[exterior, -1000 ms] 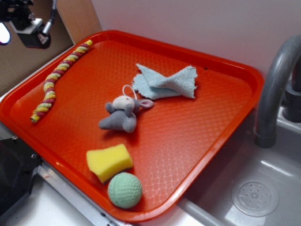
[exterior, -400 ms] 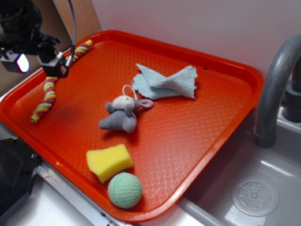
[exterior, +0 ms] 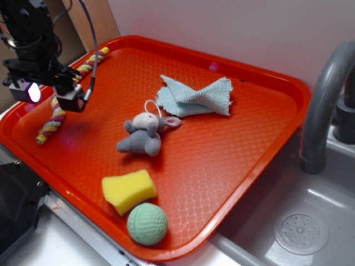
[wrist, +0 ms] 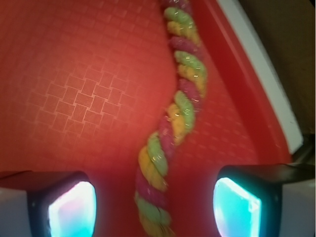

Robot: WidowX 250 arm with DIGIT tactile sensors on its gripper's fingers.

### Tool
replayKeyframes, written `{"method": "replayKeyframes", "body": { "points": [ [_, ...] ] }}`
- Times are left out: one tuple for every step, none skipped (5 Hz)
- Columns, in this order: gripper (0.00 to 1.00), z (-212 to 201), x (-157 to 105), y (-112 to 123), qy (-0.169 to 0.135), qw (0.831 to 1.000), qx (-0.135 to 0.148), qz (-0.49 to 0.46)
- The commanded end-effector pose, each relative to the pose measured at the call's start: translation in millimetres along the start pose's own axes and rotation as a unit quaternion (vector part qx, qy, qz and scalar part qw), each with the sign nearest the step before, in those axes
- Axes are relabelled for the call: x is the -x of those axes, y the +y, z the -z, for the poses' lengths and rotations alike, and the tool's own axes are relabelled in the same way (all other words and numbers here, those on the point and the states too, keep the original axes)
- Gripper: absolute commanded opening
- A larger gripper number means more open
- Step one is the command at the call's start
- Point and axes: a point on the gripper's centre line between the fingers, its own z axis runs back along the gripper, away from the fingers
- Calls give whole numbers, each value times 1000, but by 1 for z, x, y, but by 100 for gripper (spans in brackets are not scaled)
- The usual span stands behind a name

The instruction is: Grab the multicolored rope.

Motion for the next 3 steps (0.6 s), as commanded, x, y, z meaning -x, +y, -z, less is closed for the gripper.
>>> {"method": "replayKeyframes", "body": {
  "points": [
    [100,19,3,0,-7,999,7,48],
    [100,26,5,-3,-9,997,26,67],
    [0,32,6,-2,-6,997,34,73]
  ]
}}
